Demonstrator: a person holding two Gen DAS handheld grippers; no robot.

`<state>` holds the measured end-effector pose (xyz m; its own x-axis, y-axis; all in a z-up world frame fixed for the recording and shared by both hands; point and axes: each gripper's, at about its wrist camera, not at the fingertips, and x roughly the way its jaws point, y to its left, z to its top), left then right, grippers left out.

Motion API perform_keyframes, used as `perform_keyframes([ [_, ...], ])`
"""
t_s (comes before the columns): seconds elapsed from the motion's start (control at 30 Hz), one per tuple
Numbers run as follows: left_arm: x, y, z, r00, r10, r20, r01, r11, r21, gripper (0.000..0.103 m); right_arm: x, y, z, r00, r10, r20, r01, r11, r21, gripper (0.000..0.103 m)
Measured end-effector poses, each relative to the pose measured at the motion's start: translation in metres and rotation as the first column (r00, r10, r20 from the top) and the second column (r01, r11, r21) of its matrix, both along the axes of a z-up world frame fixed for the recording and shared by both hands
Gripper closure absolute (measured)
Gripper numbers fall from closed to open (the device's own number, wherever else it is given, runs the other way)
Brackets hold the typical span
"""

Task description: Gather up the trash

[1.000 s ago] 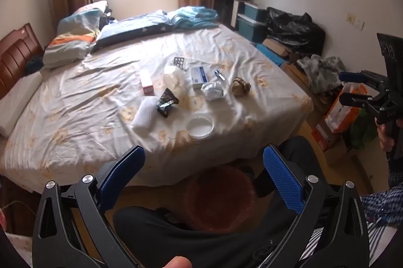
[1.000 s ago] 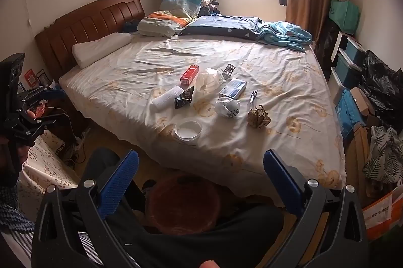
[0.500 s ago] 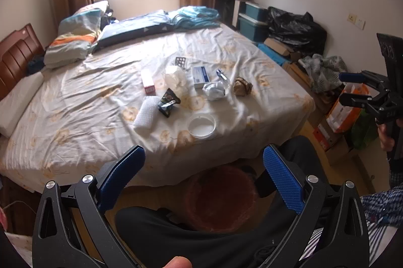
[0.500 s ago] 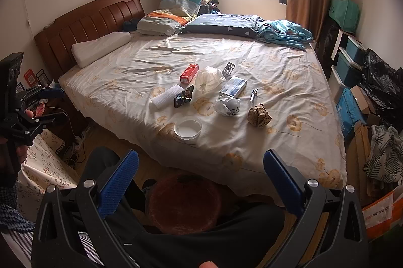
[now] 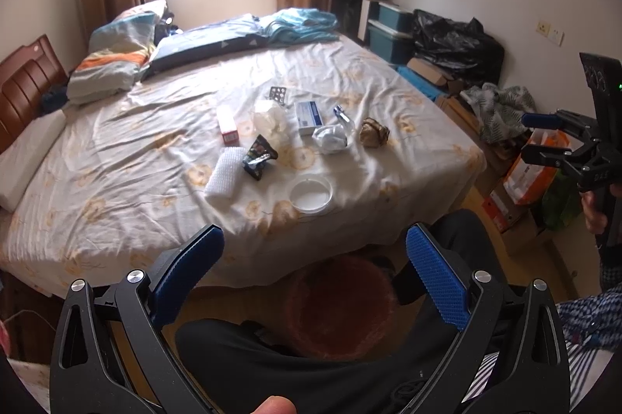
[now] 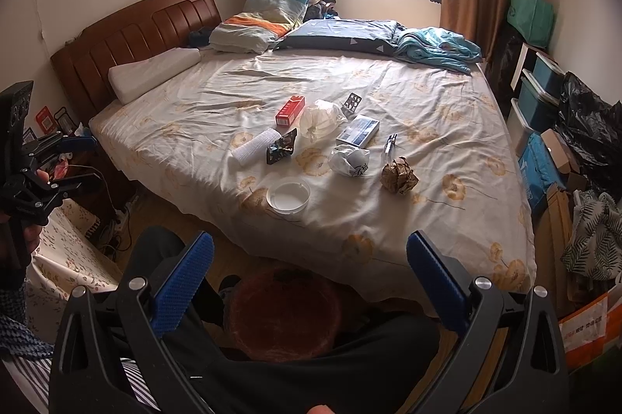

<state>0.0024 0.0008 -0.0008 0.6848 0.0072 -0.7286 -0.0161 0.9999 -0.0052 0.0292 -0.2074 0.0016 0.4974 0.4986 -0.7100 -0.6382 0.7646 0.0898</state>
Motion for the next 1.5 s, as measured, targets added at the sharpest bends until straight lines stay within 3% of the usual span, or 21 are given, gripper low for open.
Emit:
perform_keyframes([
  [0.2, 0.000, 0.000, -0.002, 1.000, -0.005, 0.001, 0.005, 1.000, 0.001, 0.006, 0.003, -0.005, -0.016, 1.000, -0.004, -0.005, 0.004, 1.000, -0.003, 0.005],
  [1.5, -0.001, 0.003, -0.009, 1.000, 0.002, -0.006, -0.002, 1.000, -0.007, 0.006, 0.007, -0.006, -0.025, 1.000, -0.010, -0.016, 0.010, 1.000, -0.013, 0.005],
])
